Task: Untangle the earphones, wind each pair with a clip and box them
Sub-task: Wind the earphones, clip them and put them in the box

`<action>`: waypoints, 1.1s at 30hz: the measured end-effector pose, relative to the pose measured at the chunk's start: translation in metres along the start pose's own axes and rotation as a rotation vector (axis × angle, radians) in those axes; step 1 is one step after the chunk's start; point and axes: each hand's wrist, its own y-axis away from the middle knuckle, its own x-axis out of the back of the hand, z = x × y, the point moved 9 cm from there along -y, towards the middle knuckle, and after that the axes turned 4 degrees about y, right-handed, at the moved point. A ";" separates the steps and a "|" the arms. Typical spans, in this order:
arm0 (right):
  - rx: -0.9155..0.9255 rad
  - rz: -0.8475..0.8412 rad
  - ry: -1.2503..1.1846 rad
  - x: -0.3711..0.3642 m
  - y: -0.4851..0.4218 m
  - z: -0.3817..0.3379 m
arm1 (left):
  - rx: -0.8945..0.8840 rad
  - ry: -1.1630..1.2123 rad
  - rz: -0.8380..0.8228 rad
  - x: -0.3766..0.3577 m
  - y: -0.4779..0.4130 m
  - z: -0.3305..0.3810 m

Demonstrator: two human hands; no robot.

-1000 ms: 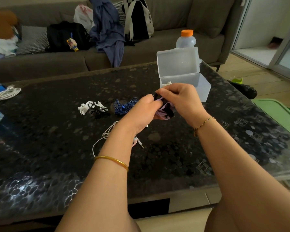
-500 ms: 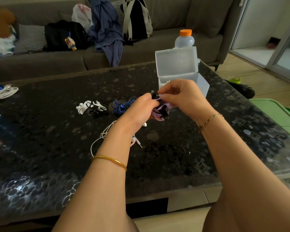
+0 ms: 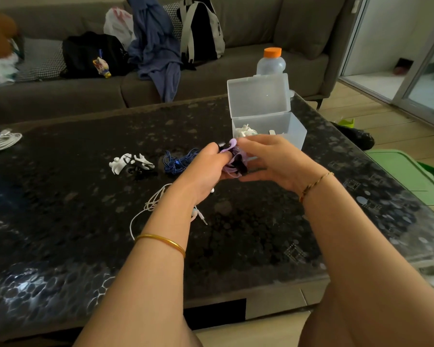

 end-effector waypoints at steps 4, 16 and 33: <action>0.027 0.053 0.042 0.018 0.000 -0.006 | 0.020 -0.008 -0.005 -0.016 -0.002 0.004; 0.044 0.295 0.195 0.112 -0.046 -0.024 | 0.063 -0.156 0.066 -0.070 -0.077 0.056; -0.022 0.506 0.791 0.176 -0.116 -0.007 | 0.213 -0.701 0.070 -0.104 -0.187 0.025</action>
